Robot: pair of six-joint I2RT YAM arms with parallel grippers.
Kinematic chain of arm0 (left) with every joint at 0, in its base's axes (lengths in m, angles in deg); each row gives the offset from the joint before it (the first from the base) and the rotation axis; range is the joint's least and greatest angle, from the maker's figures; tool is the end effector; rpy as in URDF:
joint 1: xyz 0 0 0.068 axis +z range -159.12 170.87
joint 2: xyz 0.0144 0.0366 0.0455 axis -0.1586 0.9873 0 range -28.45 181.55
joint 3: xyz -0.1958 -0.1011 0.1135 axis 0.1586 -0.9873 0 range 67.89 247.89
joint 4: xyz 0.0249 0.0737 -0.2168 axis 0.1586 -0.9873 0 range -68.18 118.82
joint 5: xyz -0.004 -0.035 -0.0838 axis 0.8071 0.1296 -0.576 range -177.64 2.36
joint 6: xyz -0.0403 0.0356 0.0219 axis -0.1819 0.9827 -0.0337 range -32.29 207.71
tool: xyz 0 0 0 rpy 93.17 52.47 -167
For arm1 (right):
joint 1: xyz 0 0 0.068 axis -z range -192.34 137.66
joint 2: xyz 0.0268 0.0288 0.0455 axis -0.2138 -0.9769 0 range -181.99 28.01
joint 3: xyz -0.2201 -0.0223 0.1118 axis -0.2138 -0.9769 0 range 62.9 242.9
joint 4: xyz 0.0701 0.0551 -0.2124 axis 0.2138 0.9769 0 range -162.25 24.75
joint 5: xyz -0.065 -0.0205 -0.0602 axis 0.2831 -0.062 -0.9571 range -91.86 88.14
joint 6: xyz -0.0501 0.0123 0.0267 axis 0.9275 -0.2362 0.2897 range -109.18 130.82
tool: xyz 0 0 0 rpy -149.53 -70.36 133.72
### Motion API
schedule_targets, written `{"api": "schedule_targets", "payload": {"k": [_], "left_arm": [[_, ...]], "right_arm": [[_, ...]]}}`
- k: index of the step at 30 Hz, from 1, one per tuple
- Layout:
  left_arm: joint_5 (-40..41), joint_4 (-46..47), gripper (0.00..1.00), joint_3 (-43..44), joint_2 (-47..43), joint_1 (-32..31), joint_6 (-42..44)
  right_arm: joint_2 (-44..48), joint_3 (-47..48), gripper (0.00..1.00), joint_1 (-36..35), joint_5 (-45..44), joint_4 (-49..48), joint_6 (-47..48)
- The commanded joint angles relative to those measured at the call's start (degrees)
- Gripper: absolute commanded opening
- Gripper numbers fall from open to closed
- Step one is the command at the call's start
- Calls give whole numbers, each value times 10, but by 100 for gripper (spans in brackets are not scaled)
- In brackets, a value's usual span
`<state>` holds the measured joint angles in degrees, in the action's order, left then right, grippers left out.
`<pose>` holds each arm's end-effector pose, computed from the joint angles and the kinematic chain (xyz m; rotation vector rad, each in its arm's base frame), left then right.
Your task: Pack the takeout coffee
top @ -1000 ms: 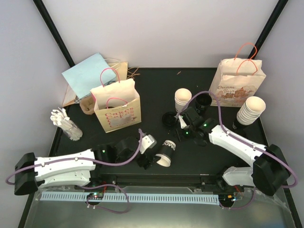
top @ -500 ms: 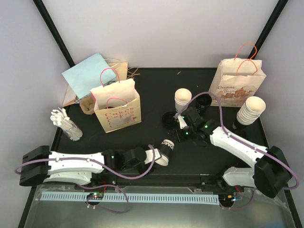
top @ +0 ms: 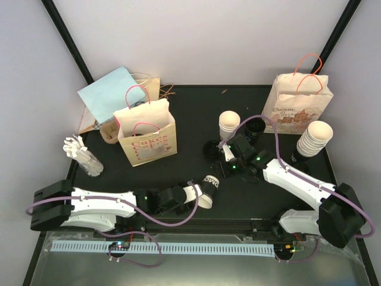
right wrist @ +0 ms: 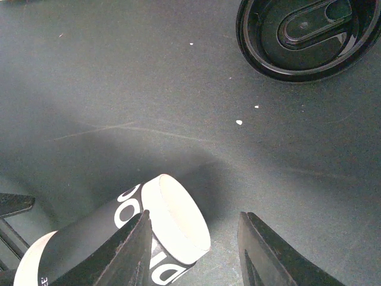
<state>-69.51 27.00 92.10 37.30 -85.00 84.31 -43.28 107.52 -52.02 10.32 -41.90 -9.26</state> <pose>0.0620 -0.1935 0.1574 1.2329 1.9497 -0.3499 0.1653 0.1484 0.2015 -0.5382 2.6203 0.6417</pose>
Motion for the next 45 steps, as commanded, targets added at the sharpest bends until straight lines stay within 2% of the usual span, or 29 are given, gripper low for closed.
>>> {"api": "schedule_targets", "payload": {"k": [1, 4, 8, 14, 19, 23, 27, 33, 37, 41, 45], "left_arm": [[40, 35, 55, 1, 7, -4, 9], [44, 51, 48, 1, 18, -5, 13], [51, 63, 46, 4, 38, -5, 15], [53, 53, 23, 22, 52, -4, 16], [49, -10, 2, 57, 46, -5, -1], [46, -75, 2, 85, 33, -5, -35], [34, -196, 2, 136, 12, 2, -102], [-73, -428, 2, 239, 1, 46, -225], [-130, -567, 1, 292, -9, 74, -295], [-189, -673, 2, 327, -23, 119, -344], [-226, -752, 2, 362, -29, 167, -349]], "right_arm": [[0, 9, 42, -1, 6, -10, -3], [0, 11, 42, -1, 6, -9, -3], [3, 12, 42, -1, 7, -8, -5], [5, 10, 42, -1, 5, -6, -5], [10, 14, 42, -1, -12, 2, -7], [17, 27, 42, 0, -40, 14, -5], [6, 59, 42, 0, -82, 39, 0], [-29, 108, 41, 1, -155, 51, 9], [-53, 119, 41, 0, -170, 34, 14], [-72, 120, 40, 1, -161, 17, 15], [-78, 108, 40, 0, -148, 1, 15]]}}
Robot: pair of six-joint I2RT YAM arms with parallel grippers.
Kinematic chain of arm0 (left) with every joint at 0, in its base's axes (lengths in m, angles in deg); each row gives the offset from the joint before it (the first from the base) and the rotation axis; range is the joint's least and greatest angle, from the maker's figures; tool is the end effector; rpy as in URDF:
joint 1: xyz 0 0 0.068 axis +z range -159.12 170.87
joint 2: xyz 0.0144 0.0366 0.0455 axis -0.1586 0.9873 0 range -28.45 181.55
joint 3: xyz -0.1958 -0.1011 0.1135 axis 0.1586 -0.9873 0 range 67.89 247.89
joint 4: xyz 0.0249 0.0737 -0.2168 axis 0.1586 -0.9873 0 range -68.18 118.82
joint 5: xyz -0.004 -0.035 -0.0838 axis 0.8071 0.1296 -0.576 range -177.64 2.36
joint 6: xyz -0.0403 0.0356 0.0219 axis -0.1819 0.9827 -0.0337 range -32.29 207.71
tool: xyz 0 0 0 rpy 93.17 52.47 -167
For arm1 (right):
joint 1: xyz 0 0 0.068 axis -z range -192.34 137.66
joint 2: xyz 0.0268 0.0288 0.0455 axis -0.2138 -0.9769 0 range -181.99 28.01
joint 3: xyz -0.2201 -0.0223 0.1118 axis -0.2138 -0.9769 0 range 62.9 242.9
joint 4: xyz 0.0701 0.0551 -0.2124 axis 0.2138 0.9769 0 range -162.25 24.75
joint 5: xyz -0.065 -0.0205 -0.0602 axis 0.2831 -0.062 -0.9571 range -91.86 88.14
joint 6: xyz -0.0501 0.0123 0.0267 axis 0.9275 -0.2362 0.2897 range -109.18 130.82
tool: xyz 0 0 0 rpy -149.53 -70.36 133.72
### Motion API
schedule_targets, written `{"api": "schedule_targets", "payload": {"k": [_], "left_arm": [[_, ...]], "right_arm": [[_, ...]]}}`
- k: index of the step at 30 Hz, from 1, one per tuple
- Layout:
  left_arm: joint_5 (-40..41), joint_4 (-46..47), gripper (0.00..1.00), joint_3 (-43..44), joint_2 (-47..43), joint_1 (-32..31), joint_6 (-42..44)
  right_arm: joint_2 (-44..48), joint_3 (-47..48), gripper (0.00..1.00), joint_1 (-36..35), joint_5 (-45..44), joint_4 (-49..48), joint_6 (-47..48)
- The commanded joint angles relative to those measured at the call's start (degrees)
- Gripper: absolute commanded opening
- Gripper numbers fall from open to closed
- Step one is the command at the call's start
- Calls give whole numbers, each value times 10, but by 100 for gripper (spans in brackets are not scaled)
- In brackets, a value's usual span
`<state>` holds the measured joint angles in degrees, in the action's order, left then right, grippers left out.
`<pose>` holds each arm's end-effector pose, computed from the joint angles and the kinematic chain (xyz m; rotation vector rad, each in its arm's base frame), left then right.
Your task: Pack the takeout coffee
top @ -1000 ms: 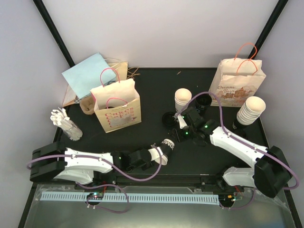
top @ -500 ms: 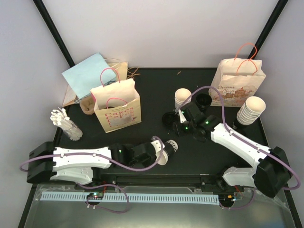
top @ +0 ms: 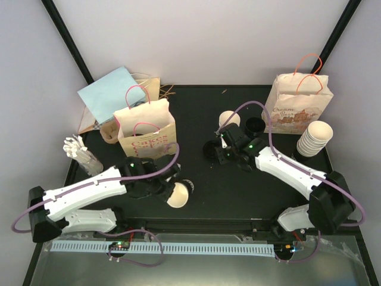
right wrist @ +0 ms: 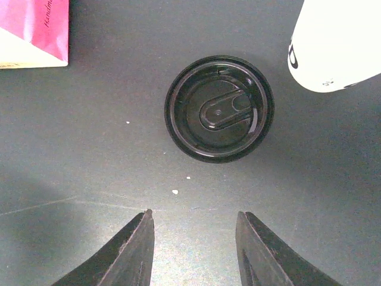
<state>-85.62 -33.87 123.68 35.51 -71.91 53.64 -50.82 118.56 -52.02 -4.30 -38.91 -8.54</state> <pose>0.0795 -0.1516 0.2477 0.7050 2.7880 -0.3289 0.1980 0.1618 0.2227 -0.4408 2.5545 0.3363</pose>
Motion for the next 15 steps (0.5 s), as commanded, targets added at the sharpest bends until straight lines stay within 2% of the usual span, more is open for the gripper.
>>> {"api": "schedule_targets", "payload": {"k": [1, 6, 11, 12, 13, 15], "left_arm": [[-67, -157, 2, 53, -8, 44, -38], [-86, -218, 2, 80, 29, 94, 13], [-120, -223, 2, 83, 73, 127, 78], [-126, -221, 3, 81, 81, 132, 86], [-131, -222, 9, 79, 89, 137, 93], [-137, -225, 11, 75, 122, 144, 109]], "right_arm": [[-2, -7, 40, 0, 1, -33, 8], [-7, -21, 40, 0, 26, -48, 22], [-18, -20, 38, 0, 18, -36, 26], [-15, -22, 38, 0, 17, -38, 27], [-11, -25, 38, 0, 18, -39, 27], [-5, -30, 38, 0, 18, -40, 28]]}}
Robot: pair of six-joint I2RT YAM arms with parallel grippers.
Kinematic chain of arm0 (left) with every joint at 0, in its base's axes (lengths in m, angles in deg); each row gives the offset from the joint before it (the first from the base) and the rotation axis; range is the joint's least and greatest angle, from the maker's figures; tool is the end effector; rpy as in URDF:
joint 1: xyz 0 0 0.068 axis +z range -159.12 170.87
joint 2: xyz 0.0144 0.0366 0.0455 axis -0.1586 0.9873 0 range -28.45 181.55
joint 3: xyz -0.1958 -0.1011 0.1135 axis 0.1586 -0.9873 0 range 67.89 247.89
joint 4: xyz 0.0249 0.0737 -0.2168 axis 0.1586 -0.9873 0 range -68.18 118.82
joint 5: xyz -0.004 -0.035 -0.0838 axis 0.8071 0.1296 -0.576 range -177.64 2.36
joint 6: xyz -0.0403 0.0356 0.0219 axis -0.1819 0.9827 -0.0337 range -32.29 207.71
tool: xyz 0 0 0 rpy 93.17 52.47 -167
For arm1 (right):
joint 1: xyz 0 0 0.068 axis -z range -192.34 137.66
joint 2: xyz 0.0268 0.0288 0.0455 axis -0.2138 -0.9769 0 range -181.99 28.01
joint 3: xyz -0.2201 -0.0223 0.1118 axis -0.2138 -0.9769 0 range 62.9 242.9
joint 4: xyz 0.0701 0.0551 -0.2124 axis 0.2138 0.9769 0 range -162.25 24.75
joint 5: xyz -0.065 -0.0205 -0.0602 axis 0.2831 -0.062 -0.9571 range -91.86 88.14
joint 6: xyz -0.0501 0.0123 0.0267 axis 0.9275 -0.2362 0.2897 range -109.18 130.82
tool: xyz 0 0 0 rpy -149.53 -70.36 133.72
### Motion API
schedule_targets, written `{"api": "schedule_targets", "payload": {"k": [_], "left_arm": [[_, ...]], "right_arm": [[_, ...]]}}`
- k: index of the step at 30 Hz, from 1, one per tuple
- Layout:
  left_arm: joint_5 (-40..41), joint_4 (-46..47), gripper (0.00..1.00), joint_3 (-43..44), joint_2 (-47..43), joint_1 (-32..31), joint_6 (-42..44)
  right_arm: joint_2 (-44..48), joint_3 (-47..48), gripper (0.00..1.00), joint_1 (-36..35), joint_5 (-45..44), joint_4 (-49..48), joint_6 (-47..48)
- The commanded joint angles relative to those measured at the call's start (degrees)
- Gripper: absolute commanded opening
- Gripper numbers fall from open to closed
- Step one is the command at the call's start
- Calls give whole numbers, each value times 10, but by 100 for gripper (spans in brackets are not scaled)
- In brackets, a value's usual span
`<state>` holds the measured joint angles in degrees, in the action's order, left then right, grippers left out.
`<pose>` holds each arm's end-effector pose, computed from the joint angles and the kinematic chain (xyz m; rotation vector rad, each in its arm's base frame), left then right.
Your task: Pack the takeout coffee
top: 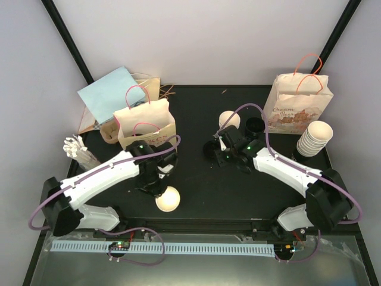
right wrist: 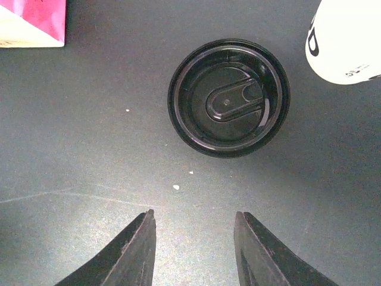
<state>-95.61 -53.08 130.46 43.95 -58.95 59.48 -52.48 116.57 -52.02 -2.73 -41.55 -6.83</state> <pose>0.1008 -0.1284 0.2484 -0.5642 -2.9744 0.1349 0.1995 0.1645 0.2090 -0.4939 2.5683 0.3481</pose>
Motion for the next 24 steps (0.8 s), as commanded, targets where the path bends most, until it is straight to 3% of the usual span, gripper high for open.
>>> {"api": "schedule_targets", "payload": {"k": [1, 7, 14, 24], "left_arm": [[-37, -30, 11, 6, 48, 18, 58], [-42, -8, 18, 9, 79, 38, 78], [-33, -1, 54, 33, 61, 49, 74], [-24, -13, 77, 80, -8, 49, 60]], "right_arm": [[15, -12, 38, 0, 1, -13, 11], [19, -21, 39, 0, 5, -13, 12], [13, -28, 39, 0, 14, -23, 14], [-16, -10, 40, 0, 0, -37, 24]]}}
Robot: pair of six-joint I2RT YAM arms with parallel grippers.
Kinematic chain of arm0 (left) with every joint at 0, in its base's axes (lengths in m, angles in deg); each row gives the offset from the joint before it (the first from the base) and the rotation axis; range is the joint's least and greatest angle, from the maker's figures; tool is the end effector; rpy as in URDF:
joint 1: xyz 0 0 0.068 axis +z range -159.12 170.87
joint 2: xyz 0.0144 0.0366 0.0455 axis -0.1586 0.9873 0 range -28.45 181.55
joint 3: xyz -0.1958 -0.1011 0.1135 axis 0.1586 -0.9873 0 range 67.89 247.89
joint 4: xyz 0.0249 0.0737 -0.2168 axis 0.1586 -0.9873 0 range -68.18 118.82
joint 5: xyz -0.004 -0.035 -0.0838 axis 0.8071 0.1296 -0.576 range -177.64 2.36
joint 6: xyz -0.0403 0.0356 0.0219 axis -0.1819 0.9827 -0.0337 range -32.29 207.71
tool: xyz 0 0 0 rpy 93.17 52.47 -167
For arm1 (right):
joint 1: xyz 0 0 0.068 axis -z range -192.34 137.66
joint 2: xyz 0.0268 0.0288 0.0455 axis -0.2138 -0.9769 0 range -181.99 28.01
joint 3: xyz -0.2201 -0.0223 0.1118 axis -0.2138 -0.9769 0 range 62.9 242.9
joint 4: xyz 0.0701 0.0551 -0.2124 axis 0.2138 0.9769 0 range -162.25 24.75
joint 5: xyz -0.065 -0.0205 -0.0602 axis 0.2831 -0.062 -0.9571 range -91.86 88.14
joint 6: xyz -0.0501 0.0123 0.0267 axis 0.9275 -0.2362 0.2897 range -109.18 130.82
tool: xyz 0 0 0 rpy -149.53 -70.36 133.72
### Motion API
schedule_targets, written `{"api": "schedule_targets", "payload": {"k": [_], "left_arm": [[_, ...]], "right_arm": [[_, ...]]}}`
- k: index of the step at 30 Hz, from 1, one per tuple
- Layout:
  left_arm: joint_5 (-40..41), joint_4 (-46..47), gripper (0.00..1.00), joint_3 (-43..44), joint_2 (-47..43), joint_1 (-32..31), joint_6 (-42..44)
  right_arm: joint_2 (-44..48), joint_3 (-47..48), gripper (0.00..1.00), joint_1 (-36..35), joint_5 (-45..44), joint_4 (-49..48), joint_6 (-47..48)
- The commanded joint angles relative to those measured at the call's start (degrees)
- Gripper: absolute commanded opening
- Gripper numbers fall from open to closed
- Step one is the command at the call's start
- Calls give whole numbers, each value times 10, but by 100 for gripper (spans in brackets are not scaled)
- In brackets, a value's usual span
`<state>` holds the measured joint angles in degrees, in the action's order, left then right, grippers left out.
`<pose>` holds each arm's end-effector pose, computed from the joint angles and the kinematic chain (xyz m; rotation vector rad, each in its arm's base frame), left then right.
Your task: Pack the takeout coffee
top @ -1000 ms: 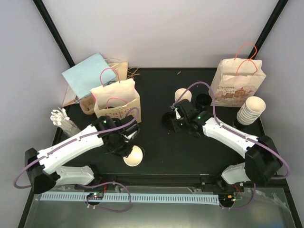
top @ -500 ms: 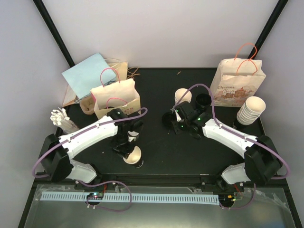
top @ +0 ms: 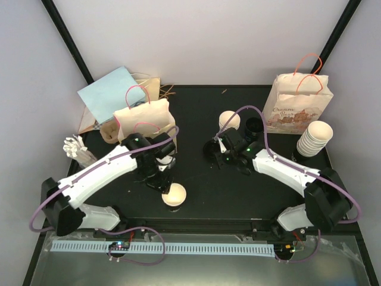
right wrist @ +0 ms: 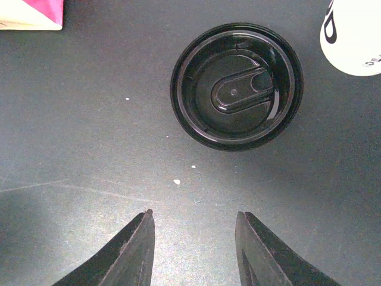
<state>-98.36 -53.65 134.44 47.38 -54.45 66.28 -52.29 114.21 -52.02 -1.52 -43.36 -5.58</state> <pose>0.1186 -0.1311 0.2548 -0.6182 -2.9416 0.2102 0.1965 0.1632 0.2003 -0.5319 2.5716 0.3623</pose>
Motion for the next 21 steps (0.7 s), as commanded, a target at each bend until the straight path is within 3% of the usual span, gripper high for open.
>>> {"api": "schedule_targets", "payload": {"k": [1, 3, 9, 14, 21], "left_arm": [[6, -10, 78, 46, -52, 5, -9], [12, -10, 79, 57, -65, 6, -10], [76, 20, 98, 94, -141, 48, -28], [96, 77, 99, 59, -220, 74, -36], [91, 94, 99, 23, -259, 96, -32]], "right_arm": [[-24, 15, 40, 0, -19, -19, 13], [-38, 21, 40, -1, -31, -23, 15], [-97, 59, 42, -2, -83, -17, 29], [-141, 93, 44, -4, -97, -16, 42], [-195, 130, 45, -17, -98, -20, 64]]}}
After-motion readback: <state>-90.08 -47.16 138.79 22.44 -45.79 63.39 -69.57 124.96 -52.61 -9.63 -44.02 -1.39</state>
